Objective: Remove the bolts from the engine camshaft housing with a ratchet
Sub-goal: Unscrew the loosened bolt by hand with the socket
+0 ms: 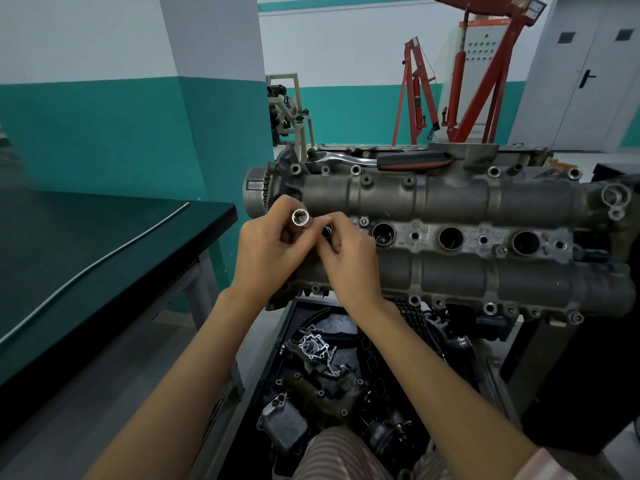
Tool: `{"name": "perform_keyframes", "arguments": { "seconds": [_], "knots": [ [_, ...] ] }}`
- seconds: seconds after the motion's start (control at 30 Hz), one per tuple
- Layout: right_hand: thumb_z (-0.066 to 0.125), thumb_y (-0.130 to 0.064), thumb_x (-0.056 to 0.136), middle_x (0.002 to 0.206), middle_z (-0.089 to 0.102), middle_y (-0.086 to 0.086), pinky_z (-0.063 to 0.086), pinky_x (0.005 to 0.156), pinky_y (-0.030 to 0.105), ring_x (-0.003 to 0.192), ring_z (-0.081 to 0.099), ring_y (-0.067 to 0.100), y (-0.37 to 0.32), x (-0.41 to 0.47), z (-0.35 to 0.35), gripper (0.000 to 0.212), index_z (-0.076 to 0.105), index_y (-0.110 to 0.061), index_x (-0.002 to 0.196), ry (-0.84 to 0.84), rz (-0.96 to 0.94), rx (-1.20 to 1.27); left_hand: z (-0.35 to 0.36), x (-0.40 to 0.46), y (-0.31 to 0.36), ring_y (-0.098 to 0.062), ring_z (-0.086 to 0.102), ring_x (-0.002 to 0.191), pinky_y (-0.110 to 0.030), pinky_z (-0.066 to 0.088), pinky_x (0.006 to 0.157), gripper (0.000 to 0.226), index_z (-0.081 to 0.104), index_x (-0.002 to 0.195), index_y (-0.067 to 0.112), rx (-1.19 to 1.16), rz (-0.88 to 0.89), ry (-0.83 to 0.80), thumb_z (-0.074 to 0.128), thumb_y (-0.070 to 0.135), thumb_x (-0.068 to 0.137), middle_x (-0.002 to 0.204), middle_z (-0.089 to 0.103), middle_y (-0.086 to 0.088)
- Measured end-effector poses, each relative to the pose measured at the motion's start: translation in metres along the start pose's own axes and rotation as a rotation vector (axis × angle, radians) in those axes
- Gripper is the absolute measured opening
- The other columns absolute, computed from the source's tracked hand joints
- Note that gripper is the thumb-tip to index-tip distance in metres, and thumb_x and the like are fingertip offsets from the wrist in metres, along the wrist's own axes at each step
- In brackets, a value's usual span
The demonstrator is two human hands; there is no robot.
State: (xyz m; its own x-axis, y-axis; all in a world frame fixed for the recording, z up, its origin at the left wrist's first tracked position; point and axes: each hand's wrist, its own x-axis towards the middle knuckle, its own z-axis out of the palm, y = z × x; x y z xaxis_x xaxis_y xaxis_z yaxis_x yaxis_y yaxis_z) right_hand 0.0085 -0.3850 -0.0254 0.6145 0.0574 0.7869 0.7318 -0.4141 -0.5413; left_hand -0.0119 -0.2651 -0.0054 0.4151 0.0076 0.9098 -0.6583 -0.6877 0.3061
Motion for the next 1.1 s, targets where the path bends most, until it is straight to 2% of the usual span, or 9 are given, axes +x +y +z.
{"name": "perform_keyframes", "arguments": {
  "seconds": [0.13,0.3,0.43,0.6,0.7,0.8,0.9,0.97,1.1],
  "knots": [
    [0.058,-0.012,0.090,0.055,0.037,-0.025,0.034,0.056,0.005,0.055,0.047,-0.011,-0.0004,-0.0002,-0.0012,0.019,0.066,-0.012,0.106,-0.005,-0.041,0.010,-0.0014,-0.0020,0.0006,-0.011,0.047,0.047,-0.022,0.038,0.044,0.016,0.061,0.096,0.015,0.010,0.015,-0.043,0.057,0.028,0.089,0.055,0.052,0.004],
    [0.057,-0.014,0.090,0.059,0.034,-0.026,0.032,0.053,0.007,0.049,0.039,-0.008,-0.0016,0.0003,-0.0011,0.031,0.060,-0.011,0.121,-0.028,-0.047,-0.012,0.0009,-0.0011,-0.0021,-0.013,0.050,0.048,-0.033,0.042,0.046,0.025,0.061,0.082,0.006,0.043,0.002,-0.009,0.057,0.030,0.089,0.057,0.057,-0.002],
    [0.064,-0.020,0.086,0.054,0.035,-0.013,0.035,0.048,0.019,0.047,0.038,0.003,-0.0013,0.0008,0.0001,0.026,0.059,-0.010,0.109,-0.014,0.010,-0.022,0.0034,-0.0012,-0.0031,-0.018,0.049,0.050,-0.031,0.039,0.046,0.034,0.051,0.070,0.006,0.039,-0.005,0.030,0.063,0.034,0.085,0.055,0.054,-0.003],
    [0.060,-0.012,0.088,0.050,0.033,-0.019,0.034,0.050,0.011,0.053,0.046,-0.005,0.0014,-0.0008,0.0012,0.012,0.065,-0.012,0.099,0.014,0.005,0.001,0.0018,-0.0018,-0.0020,-0.016,0.053,0.052,-0.034,0.042,0.049,0.028,0.055,0.076,0.007,0.029,-0.027,0.010,0.063,0.033,0.085,0.060,0.057,-0.003],
    [0.057,-0.012,0.090,0.069,0.057,-0.020,0.041,0.058,0.011,0.061,0.053,-0.003,0.0003,-0.0010,0.0004,0.021,0.066,-0.013,0.109,-0.012,-0.035,0.019,-0.0006,-0.0025,0.0003,-0.015,0.053,0.050,-0.034,0.043,0.048,0.014,0.060,0.090,0.014,-0.004,-0.003,-0.022,0.059,0.027,0.087,0.060,0.059,-0.002],
    [0.053,-0.012,0.093,0.092,0.071,0.001,0.053,0.070,0.027,0.078,0.065,0.011,-0.0009,-0.0005,-0.0009,0.027,0.063,-0.012,0.118,-0.039,-0.057,0.035,-0.0016,-0.0027,-0.0011,-0.013,0.050,0.047,-0.036,0.042,0.045,0.015,0.062,0.096,0.014,-0.008,-0.006,-0.042,0.055,0.026,0.089,0.058,0.057,-0.002],
    [0.055,-0.014,0.092,0.069,0.062,-0.006,0.039,0.058,0.011,0.058,0.051,-0.006,0.0001,-0.0013,0.0003,0.033,0.058,-0.010,0.124,-0.033,-0.067,-0.022,0.0006,-0.0013,-0.0017,-0.014,0.049,0.048,-0.033,0.042,0.045,0.022,0.060,0.082,0.007,0.021,-0.017,0.002,0.058,0.028,0.089,0.057,0.056,-0.002],
    [0.061,-0.019,0.088,0.055,0.040,-0.014,0.034,0.049,0.013,0.049,0.041,-0.003,0.0001,-0.0004,0.0007,0.034,0.057,-0.011,0.120,-0.019,-0.013,-0.037,0.0019,-0.0006,-0.0011,-0.017,0.046,0.049,-0.031,0.039,0.045,0.030,0.052,0.072,0.007,0.024,-0.021,0.026,0.061,0.031,0.086,0.055,0.053,-0.003],
    [0.062,-0.017,0.086,0.050,0.031,-0.011,0.033,0.046,0.020,0.047,0.039,0.006,0.0012,0.0010,0.0010,0.010,0.057,-0.012,0.094,-0.010,0.005,-0.022,0.0016,-0.0012,-0.0007,-0.019,0.045,0.049,-0.030,0.038,0.044,0.034,0.047,0.068,0.009,0.003,-0.011,0.012,0.064,0.034,0.084,0.054,0.051,-0.005]
  ]
}}
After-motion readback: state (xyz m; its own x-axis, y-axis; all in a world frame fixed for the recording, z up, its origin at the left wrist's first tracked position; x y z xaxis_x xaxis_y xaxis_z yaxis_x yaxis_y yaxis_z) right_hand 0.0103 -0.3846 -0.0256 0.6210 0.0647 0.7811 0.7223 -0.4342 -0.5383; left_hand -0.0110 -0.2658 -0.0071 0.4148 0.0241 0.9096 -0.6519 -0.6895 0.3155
